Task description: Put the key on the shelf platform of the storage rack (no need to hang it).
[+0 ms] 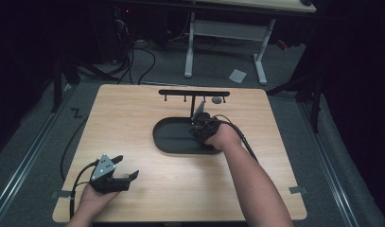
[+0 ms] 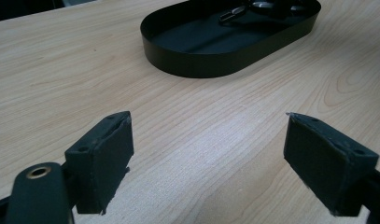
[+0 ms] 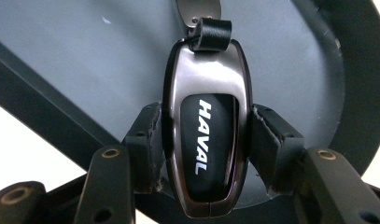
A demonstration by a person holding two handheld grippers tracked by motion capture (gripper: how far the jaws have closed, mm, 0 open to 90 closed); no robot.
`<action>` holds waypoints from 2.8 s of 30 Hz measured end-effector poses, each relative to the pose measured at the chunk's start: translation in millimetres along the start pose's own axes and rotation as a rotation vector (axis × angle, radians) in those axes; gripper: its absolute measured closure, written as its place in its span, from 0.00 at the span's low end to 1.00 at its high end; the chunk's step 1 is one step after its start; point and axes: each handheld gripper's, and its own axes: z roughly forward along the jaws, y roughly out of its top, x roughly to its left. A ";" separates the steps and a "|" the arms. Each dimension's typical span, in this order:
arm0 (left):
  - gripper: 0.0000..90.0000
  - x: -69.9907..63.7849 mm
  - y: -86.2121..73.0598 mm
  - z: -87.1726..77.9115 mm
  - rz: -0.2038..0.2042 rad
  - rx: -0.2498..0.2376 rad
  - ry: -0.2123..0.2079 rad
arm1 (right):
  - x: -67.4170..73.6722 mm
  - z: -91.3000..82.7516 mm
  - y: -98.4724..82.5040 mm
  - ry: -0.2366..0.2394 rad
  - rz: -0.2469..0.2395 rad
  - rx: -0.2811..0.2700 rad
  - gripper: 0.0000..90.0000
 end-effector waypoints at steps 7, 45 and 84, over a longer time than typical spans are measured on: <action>0.18 0.3 -0.5 -0.2 -0.001 0.005 0.001 | 0.0 9.2 -0.7 -0.001 0.006 0.019 0.54; 0.18 -4.4 1.6 6.4 0.019 0.025 -0.020 | -5.4 -31.9 -64.3 -0.009 0.136 -0.211 0.40; 0.18 -10.9 -1.6 10.6 0.038 0.055 -0.026 | 62.9 9.3 -228.4 -0.092 0.316 -0.769 0.31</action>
